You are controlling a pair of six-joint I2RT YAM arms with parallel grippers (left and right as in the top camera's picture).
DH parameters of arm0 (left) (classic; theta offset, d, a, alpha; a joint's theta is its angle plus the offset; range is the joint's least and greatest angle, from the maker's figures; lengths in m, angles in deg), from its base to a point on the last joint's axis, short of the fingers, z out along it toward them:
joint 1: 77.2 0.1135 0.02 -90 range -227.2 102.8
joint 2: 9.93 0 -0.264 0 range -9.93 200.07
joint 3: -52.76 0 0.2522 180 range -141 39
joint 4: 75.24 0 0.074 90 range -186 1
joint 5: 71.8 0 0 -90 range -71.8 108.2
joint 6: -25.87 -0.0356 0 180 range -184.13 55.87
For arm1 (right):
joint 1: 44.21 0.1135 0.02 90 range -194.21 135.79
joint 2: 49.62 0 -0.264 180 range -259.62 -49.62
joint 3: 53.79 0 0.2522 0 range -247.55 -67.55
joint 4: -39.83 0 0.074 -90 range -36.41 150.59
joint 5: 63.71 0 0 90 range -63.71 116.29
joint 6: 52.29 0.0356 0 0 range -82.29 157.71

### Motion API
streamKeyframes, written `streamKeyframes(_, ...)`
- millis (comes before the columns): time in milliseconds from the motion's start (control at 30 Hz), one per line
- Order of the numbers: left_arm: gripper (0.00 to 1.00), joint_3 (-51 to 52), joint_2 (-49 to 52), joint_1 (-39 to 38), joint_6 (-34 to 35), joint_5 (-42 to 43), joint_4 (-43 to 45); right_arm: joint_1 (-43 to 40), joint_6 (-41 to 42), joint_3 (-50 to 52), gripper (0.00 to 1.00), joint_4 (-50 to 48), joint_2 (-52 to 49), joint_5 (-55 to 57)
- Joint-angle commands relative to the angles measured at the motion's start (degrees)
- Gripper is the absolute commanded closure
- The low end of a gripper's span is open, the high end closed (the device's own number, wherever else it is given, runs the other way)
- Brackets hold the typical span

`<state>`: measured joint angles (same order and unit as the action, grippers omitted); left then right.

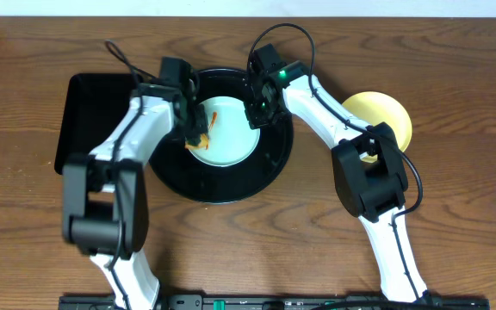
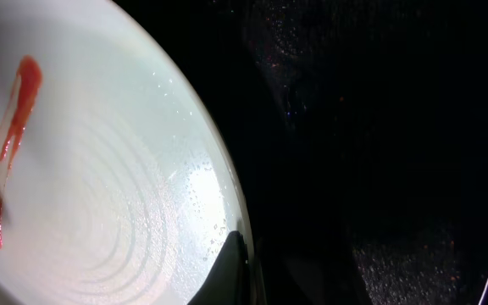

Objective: Clean dirty plates on tray and stack at the side
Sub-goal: 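Drag the light-blue plate to the tray center and bring the sponge onto it, then scrub the sauce off the light-blue plate with the left-held sponge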

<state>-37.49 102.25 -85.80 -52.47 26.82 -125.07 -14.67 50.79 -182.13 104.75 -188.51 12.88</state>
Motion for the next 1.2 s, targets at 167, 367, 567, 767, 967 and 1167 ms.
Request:
streamKeyframes(167, 0.92, 0.3, 5.6, -5.3, -6.3, -0.1, 0.4, -0.2, -1.6, 1.7, 0.99, 0.2, 0.1, 1.6)
streamKeyframes(367, 0.93, 0.3, 10.4, -6.6, -2.6, -0.3, 4.8, -0.1, -1.6, 1.8, 0.99, 0.5, 0.1, 1.6)
streamKeyframes(567, 0.92, 0.3, 13.1, -5.0, 0.7, -0.3, 11.5, 0.1, -1.6, 1.8, 0.99, 0.7, 0.1, 1.5)
streamKeyframes(767, 0.92, -0.5, 13.1, -4.2, 1.2, -0.3, 17.4, 0.3, -1.6, 1.9, 0.99, 1.0, 0.1, 1.6)
streamKeyframes(967, 0.92, -0.7, 13.1, -3.7, 18.8, -11.4, 7.7, 0.9, -1.6, 1.9, 0.99, 1.0, 0.1, 1.6)
streamKeyframes(1167, 0.92, -0.7, 13.1, -2.9, 24.2, -6.4, -1.5, 0.9, -2.0, 1.9, 0.99, 0.9, 0.1, 1.6)
